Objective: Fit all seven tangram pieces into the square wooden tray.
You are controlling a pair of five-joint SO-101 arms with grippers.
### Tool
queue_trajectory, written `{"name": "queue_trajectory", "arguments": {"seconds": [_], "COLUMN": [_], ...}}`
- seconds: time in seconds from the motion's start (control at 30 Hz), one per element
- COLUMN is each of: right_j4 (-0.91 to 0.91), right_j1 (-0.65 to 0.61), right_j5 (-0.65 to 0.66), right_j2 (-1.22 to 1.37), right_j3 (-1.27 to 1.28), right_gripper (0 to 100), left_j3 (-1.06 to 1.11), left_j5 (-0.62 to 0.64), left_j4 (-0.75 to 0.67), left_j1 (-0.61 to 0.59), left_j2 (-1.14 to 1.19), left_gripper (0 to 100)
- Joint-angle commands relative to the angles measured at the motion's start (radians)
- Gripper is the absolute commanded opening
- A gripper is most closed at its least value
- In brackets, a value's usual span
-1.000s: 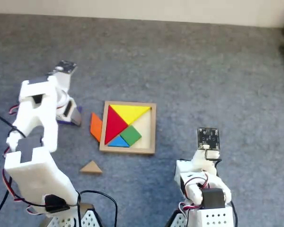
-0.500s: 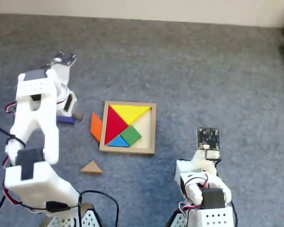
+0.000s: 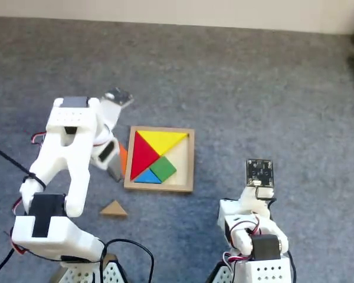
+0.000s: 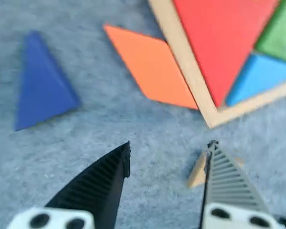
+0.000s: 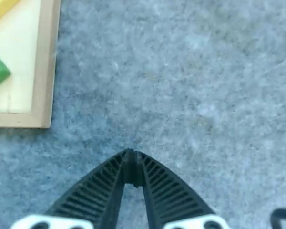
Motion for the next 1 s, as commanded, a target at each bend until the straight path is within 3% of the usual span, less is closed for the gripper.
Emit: {"name": "queue_trajectory", "arguments": {"seconds": [0.0, 0.23, 0.4, 0.67, 0.97], "right_j4": [0.004, 0.004, 0.004, 0.004, 0.004], "right_j1": [-0.012, -0.012, -0.012, -0.012, -0.012], "right_j5": [-0.006, -0.006, -0.006, -0.006, -0.006], "right_j2": [-0.016, -0.016, -0.016, -0.016, -0.016], "right_j3": [0.133, 0.133, 0.133, 0.133, 0.133], "right_gripper": [0.5, 0.5, 0.5, 0.5, 0.5], "left_j3": [0.030, 0.248, 0.469, 0.621, 0.572], "left_j5": [-0.057, -0.167, -0.270, -0.356, -0.354], "left_j4": [0.005, -0.011, -0.164, -0.321, -0.331], "left_j1": [0.018, 0.025, 0.025, 0.054, 0.085], "left_j2": [-0.074, -0.355, -0.509, -0.449, -0.334], "left_gripper": [25, 25, 25, 25, 24]}}
